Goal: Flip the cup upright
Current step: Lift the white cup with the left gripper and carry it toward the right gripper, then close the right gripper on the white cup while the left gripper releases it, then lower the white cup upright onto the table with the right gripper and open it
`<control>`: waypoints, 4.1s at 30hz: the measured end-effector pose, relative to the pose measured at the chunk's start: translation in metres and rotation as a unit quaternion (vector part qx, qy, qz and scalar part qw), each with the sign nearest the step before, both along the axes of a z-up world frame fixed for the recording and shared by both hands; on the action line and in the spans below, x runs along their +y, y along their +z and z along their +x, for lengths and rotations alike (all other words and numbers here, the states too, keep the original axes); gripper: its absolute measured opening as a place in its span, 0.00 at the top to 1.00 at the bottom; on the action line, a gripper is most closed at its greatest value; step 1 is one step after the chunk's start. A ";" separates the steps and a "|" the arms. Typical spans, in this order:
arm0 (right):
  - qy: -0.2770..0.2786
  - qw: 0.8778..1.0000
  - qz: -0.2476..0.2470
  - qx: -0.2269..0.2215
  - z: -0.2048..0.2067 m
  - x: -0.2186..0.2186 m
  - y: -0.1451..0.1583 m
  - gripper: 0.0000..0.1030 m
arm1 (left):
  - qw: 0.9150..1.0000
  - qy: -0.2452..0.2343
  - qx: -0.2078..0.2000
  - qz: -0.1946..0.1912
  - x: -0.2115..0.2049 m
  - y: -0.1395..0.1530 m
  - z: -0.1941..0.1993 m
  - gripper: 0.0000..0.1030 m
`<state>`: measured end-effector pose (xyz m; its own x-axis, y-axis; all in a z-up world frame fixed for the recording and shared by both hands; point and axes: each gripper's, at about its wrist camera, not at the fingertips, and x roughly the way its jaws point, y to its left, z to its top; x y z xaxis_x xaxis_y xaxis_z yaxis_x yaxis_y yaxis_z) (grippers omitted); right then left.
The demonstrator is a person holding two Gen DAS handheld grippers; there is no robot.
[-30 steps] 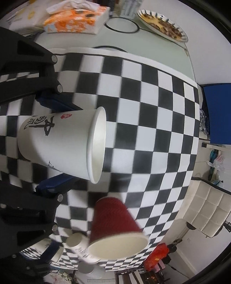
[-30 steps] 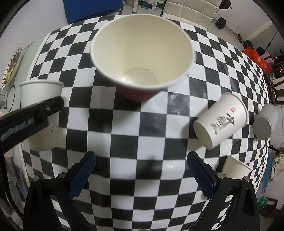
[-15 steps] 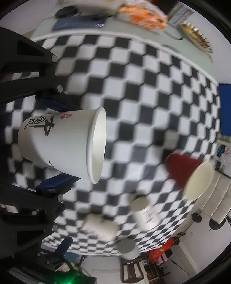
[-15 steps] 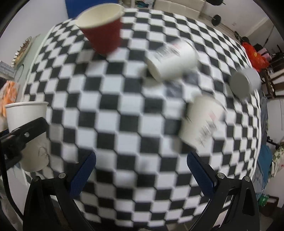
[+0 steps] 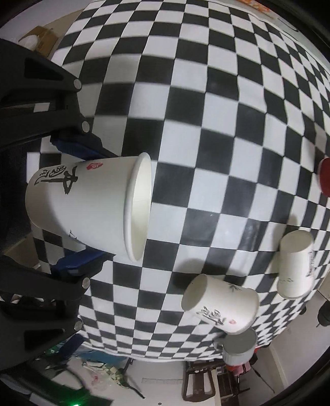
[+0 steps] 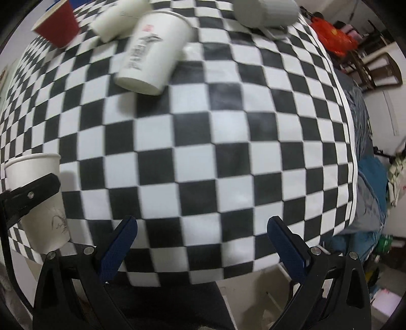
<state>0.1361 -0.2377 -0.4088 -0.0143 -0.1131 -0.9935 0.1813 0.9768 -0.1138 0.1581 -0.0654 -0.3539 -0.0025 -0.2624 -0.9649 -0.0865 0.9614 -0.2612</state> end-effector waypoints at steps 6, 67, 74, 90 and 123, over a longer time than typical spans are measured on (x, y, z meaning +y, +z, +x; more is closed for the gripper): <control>-0.004 1.000 0.001 0.001 -0.014 -0.017 -0.006 0.00 | 1.000 0.000 -0.002 0.027 -0.009 -0.015 0.003 0.41; 0.076 0.990 0.116 -0.019 0.104 0.113 0.016 0.37 | 0.980 0.002 -0.093 0.177 0.115 -0.012 -0.011 0.12; 0.047 0.967 0.168 -0.187 0.112 0.131 0.040 0.37 | 0.978 0.027 -0.093 0.185 0.143 -0.013 0.007 0.12; 0.101 0.936 0.132 -0.310 0.064 0.159 0.023 0.33 | 0.976 0.051 -0.102 0.184 0.161 -0.010 0.002 0.12; 0.065 0.971 0.000 -0.228 -0.058 0.096 0.176 0.15 | 0.949 0.031 -0.276 0.150 0.104 0.184 -0.123 0.07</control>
<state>0.0785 -0.1422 -0.2331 0.4420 -0.0846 -0.8930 0.0879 0.9948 -0.0507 0.0348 0.0389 -0.1703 0.5314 0.0407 -0.8462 -0.0747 0.9972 0.0011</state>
